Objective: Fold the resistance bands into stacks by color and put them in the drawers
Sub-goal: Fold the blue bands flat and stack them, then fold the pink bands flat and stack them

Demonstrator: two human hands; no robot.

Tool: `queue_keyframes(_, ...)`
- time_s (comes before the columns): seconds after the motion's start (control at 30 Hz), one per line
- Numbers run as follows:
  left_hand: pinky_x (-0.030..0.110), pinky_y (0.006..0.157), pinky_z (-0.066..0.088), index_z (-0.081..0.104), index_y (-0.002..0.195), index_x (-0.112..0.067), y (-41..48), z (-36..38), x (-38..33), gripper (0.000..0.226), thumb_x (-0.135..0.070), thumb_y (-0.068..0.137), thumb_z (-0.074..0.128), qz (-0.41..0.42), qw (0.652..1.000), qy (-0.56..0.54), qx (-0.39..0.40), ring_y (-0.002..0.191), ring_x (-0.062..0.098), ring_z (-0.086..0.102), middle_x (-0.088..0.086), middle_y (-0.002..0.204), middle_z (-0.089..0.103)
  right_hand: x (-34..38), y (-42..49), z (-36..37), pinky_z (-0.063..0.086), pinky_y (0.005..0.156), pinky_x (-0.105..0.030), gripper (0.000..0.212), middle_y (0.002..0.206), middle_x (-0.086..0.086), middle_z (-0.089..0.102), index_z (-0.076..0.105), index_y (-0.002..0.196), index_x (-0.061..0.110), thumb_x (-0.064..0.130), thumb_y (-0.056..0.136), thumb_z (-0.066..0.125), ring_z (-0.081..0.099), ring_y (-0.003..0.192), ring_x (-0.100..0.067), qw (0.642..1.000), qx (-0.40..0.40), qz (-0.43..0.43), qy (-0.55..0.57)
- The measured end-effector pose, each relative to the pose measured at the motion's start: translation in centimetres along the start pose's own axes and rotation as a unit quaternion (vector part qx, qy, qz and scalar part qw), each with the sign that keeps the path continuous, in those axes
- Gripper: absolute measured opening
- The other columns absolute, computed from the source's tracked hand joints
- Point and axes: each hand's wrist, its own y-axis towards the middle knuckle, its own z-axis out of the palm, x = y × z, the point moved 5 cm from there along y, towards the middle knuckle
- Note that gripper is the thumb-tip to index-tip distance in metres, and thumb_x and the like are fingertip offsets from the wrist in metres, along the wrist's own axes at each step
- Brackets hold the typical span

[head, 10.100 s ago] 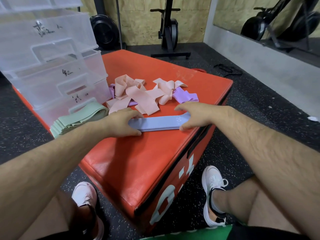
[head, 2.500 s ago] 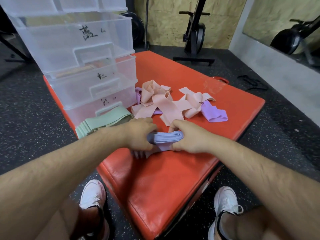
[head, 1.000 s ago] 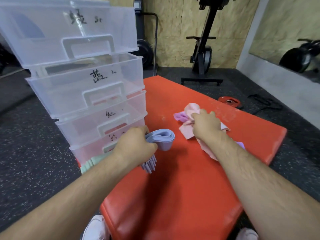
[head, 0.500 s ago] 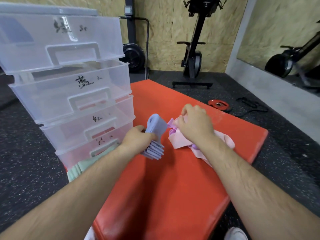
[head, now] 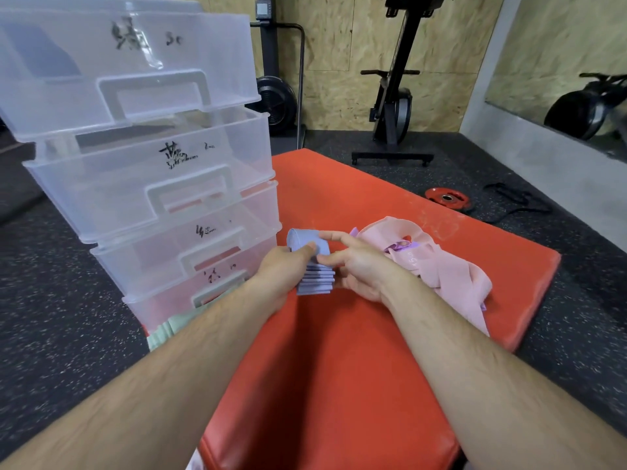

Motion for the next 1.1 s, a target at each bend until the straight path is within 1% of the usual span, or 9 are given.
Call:
queue_keyframes(0.13, 0.026, 0.079, 0.035, 0.058, 0.121, -0.006, -0.2, -0.8, -0.4, 0.039, -0.037, 0.098, 0.052, 0.043, 0.984, 0.159, -0.068, 0.102, 0.023, 0.056, 0.0, 0.116, 0.06, -0.8, 2.7, 0.3, 0.055, 0.083, -0.047, 0.049, 0.104, -0.014, 0.072, 0.063, 0.123, 0.026, -0.006, 0.086, 0.06, 0.067, 0.086, -0.026, 0.997, -0.08, -0.022, -0.006)
queue_keyframes(0.23, 0.026, 0.076, 0.038, 0.058, 0.115, -0.01, -0.3, -1.4, -0.2, 0.026, -0.029, 0.097, 0.053, 0.07, 0.975, 0.198, -0.077, 0.096, 0.019, 0.057, 0.001, 0.112, 0.063, -1.2, 4.2, 1.4, 0.055, 0.074, -0.042, 0.052, 0.122, -0.017, 0.066, 0.063, 0.12, 0.03, -0.004, 0.08, 0.067, 0.068, 0.087, -0.028, 0.993, -0.11, -0.045, -0.015)
queue_keyframes(0.33, 0.031, 0.081, 0.047, 0.059, 0.11, -0.012, -0.1, -2.3, 0.2, 0.021, -0.023, 0.093, 0.055, 0.105, 0.959, 0.247, -0.094, 0.099, 0.022, 0.062, 0.002, 0.109, 0.063, -1.4, 5.4, 2.7, 0.055, 0.07, -0.036, 0.052, 0.121, -0.016, 0.066, 0.06, 0.123, 0.026, -0.003, 0.081, 0.069, 0.069, 0.09, -0.028, 0.993, -0.102, -0.062, 0.002)
queue_keyframes(0.57, 0.028, 0.103, 0.038, 0.051, 0.137, -0.01, -0.3, -2.9, 0.8, 0.043, -0.015, 0.095, 0.049, 0.119, 0.928, 0.352, -0.025, 0.128, 0.022, 0.05, 0.008, 0.143, 0.045, -2.3, 6.0, 2.9, 0.058, 0.09, -0.042, 0.062, 0.121, -0.003, 0.064, 0.058, 0.121, 0.034, 0.02, 0.063, 0.076, 0.068, 0.104, -0.024, 0.974, -0.098, -0.022, -0.204)
queue_keyframes(0.77, 0.041, 0.099, 0.048, 0.066, 0.115, -0.022, -0.8, -2.6, 0.8, 0.042, -0.012, 0.081, 0.043, 0.163, 0.917, 0.363, 0.027, 0.113, 0.028, 0.059, 0.005, 0.114, 0.059, -2.9, 4.5, 3.7, 0.051, 0.099, -0.043, 0.043, 0.123, -0.006, 0.045, 0.059, 0.123, 0.044, 0.052, 0.081, 0.05, 0.054, 0.116, -0.03, 0.895, -0.101, -0.043, -0.433)
queue_keyframes(0.87, 0.037, 0.103, 0.042, 0.066, 0.105, -0.026, -0.8, -2.5, 0.8, 0.043, -0.002, 0.077, 0.044, 0.19, 0.893, 0.406, 0.033, 0.113, 0.027, 0.055, 0.006, 0.115, 0.062, -3.1, 3.5, 4.0, 0.042, 0.104, -0.043, 0.029, 0.124, -0.007, 0.042, 0.057, 0.117, 0.039, 0.044, 0.093, 0.042, 0.043, 0.119, -0.033, 0.854, -0.076, -0.066, -0.51)
queue_keyframes(0.97, 0.037, 0.091, 0.045, 0.053, 0.086, -0.026, -0.3, -2.3, 0.8, 0.022, -0.006, 0.076, 0.048, 0.189, 0.889, 0.416, 0.028, 0.103, 0.03, 0.056, 0.005, 0.102, 0.062, -2.7, 2.3, 3.4, 0.038, 0.106, -0.043, 0.026, 0.133, -0.004, 0.042, 0.055, 0.119, 0.038, 0.041, 0.098, 0.039, 0.041, 0.121, -0.031, 0.837, -0.081, -0.094, -0.533)
queue_keyframes(1.03, 0.039, 0.088, 0.047, 0.055, 0.089, -0.022, -0.1, -2.2, 0.9, 0.014, -0.016, 0.078, 0.05, 0.196, 0.888, 0.414, 0.034, 0.102, 0.03, 0.057, 0.005, 0.102, 0.063, -2.1, 1.6, 3.1, 0.036, 0.109, -0.045, 0.033, 0.136, -0.002, 0.043, 0.054, 0.129, 0.039, 0.044, 0.102, 0.035, 0.042, 0.124, -0.029, 0.831, -0.097, -0.115, -0.536)
queue_keyframes(1.1, 0.043, 0.092, 0.047, 0.062, 0.102, -0.016, -0.1, -1.9, 1.0, 0.029, -0.023, 0.079, 0.047, 0.212, 0.881, 0.421, 0.042, 0.106, 0.031, 0.057, 0.007, 0.109, 0.063, -1.7, 0.8, 3.0, 0.038, 0.108, -0.046, 0.037, 0.136, -0.001, 0.045, 0.051, 0.136, 0.038, 0.043, 0.102, 0.036, 0.043, 0.124, -0.029, 0.819, -0.105, -0.129, -0.549)
